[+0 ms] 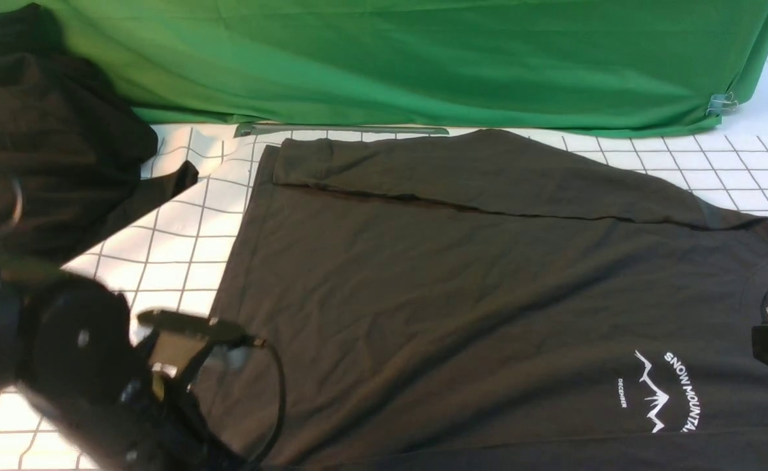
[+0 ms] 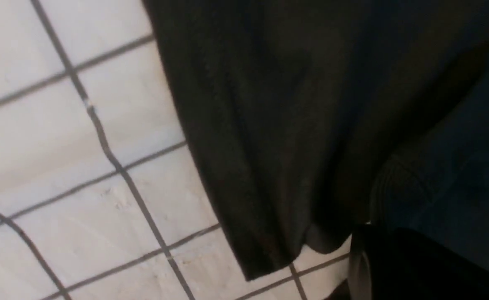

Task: Fold a long-sleeved shirt over a white checkered tablecloth.
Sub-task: 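Fold the left side of the black T-shirt inward over its body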

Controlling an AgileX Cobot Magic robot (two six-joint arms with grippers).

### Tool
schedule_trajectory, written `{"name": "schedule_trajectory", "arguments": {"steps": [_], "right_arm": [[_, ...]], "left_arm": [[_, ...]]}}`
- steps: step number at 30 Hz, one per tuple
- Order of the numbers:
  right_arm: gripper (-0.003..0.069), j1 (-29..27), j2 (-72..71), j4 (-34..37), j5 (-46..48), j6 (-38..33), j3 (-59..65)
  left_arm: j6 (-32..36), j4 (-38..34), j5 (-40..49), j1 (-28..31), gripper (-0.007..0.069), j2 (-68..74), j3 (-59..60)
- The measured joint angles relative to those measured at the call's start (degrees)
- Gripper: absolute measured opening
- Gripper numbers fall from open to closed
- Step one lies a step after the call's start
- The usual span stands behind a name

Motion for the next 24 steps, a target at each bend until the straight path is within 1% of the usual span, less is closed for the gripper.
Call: {"name": "schedule_trajectory", "arguments": {"steps": [4, 8, 9, 10, 12, 13, 16, 18, 20, 21, 24], "right_arm": [[0.0014, 0.0, 0.0, 0.0, -0.4, 0.0, 0.0], [0.002, 0.0, 0.0, 0.0, -0.5, 0.0, 0.0], [0.002, 0.0, 0.0, 0.0, -0.6, 0.0, 0.0], [0.0023, 0.0, 0.0, 0.2, -1.0, 0.0, 0.0], [0.0026, 0.0, 0.0, 0.3, -1.7, 0.1, 0.0], [0.0026, 0.0, 0.0, 0.3, -1.8, 0.1, 0.0], [0.0029, 0.0, 0.0, 0.5, -2.4, 1.8, 0.0], [0.0031, 0.0, 0.0, 0.5, -2.5, 2.0, 0.0], [0.0032, 0.0, 0.0, 0.5, -2.5, 2.0, 0.0], [0.0033, 0.0, 0.0, 0.5, -2.5, 2.2, 0.0], [0.0038, 0.0, 0.0, 0.5, -2.5, 2.4, 0.0]], "left_arm": [[3.2, 1.9, 2.3, 0.0, 0.0017, 0.1, -7.5], [3.8, 8.3, 2.9, 0.0, 0.0017, 0.5, -17.5], [3.8, 8.6, 2.9, 0.0, 0.0017, 0.5, -18.0], [3.8, 11.3, 3.1, 0.0, 0.0017, 1.6, -22.8], [4.2, 13.5, 3.6, 0.0, 0.0017, 3.9, -27.7], [4.2, 13.7, 3.8, 0.0, 0.0017, 4.2, -28.2], [4.8, 17.6, 4.5, 0.0, 0.0017, 12.0, -36.6], [4.8, 19.1, 4.6, 0.2, 0.0017, 15.5, -39.4], [4.8, 19.8, 4.7, 0.7, 0.0017, 18.3, -41.4], [4.8, 19.7, 5.3, 1.8, 0.0017, 21.5, -44.6], [4.8, 17.5, 7.4, 4.6, 0.0017, 27.4, -50.6]]}}
